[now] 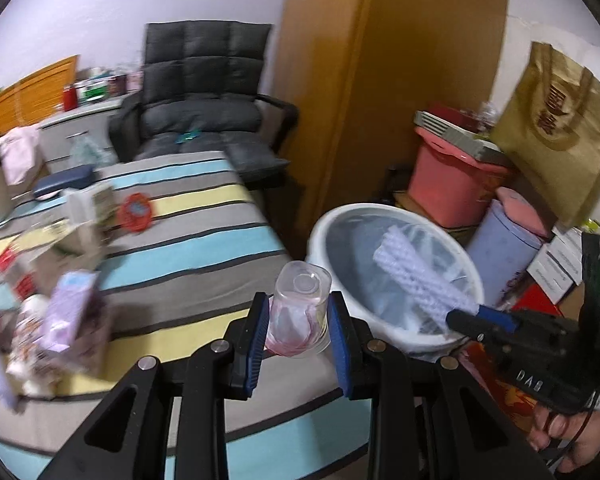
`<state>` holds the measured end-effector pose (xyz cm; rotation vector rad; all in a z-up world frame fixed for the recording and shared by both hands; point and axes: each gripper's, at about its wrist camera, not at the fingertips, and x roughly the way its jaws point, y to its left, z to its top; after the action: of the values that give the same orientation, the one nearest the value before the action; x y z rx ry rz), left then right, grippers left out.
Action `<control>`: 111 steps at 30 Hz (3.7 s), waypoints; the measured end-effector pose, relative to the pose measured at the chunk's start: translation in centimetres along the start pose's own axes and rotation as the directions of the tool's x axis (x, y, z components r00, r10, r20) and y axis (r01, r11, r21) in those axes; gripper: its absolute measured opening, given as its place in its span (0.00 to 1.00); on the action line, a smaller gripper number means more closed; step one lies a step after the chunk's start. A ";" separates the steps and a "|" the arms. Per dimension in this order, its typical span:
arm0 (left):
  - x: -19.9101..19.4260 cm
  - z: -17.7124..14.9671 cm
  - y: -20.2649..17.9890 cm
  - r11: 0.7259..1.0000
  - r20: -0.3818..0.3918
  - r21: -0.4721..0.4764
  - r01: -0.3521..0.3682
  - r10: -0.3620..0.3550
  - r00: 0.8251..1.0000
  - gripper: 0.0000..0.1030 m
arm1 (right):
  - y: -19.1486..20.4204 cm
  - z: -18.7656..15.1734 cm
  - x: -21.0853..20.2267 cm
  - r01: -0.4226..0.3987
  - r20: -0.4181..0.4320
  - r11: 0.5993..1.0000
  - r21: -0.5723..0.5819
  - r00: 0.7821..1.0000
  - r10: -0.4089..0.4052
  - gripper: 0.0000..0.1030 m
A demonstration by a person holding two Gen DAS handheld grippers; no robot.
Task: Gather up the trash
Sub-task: 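Carry both items to the white bin and open both grippers to drop them, then grasp the second foam mesh sleeve with the left gripper while the right gripper grasps the purple carton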
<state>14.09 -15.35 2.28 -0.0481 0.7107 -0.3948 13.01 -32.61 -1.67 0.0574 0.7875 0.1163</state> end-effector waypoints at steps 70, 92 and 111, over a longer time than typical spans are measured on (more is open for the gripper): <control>-8.4 -7.7 12.1 0.934 -0.031 -0.220 -0.281 0.281 0.959 0.43 | 13.2 -0.7 0.2 -0.272 -0.016 0.953 -0.137 0.962 0.272 0.48; -8.9 -7.8 23.2 0.797 -0.075 -0.437 -0.417 0.429 0.900 0.43 | 21.3 1.7 3.5 -0.341 -0.021 0.923 -0.177 0.939 0.343 0.57; -8.1 -8.7 25.8 0.779 -0.116 -0.478 -0.406 0.402 0.908 0.43 | 21.7 2.1 6.1 -0.199 -0.053 0.963 -0.180 0.980 0.193 0.57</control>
<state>11.62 12.34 -3.76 -0.3742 0.7927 0.2141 17.00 -10.38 -2.38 -0.0426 0.8020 0.3786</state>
